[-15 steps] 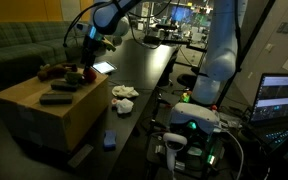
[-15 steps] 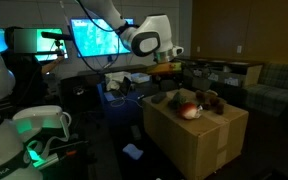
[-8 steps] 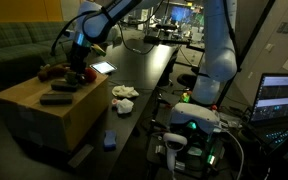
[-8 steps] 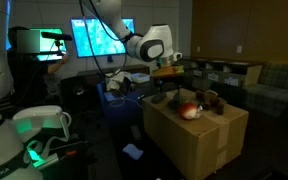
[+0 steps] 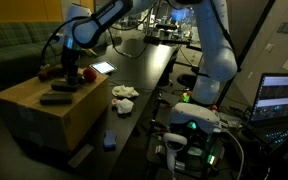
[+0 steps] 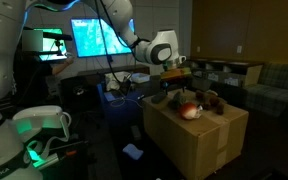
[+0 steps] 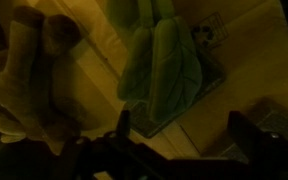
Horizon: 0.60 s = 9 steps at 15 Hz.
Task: Place the plastic and the towel from the box onto the table. Move the brown and red toys onto the box. Transfer the black object on the right of the box to the table. Put the blue object from the table onto the box. Pick up the black object from the box and position it on the table. Lastly, take the black object from the left side of the table and place it on the box.
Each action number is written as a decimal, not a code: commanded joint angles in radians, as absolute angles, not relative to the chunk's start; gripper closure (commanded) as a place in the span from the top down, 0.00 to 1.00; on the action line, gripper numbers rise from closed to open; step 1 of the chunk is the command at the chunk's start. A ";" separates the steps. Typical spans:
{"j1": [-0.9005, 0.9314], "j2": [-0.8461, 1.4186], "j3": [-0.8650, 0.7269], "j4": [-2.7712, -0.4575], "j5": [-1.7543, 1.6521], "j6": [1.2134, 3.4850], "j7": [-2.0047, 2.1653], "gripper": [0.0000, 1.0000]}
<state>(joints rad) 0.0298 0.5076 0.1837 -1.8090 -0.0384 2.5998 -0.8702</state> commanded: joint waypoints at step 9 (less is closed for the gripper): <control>0.039 0.734 0.155 -1.478 -0.085 2.447 -0.846 1.00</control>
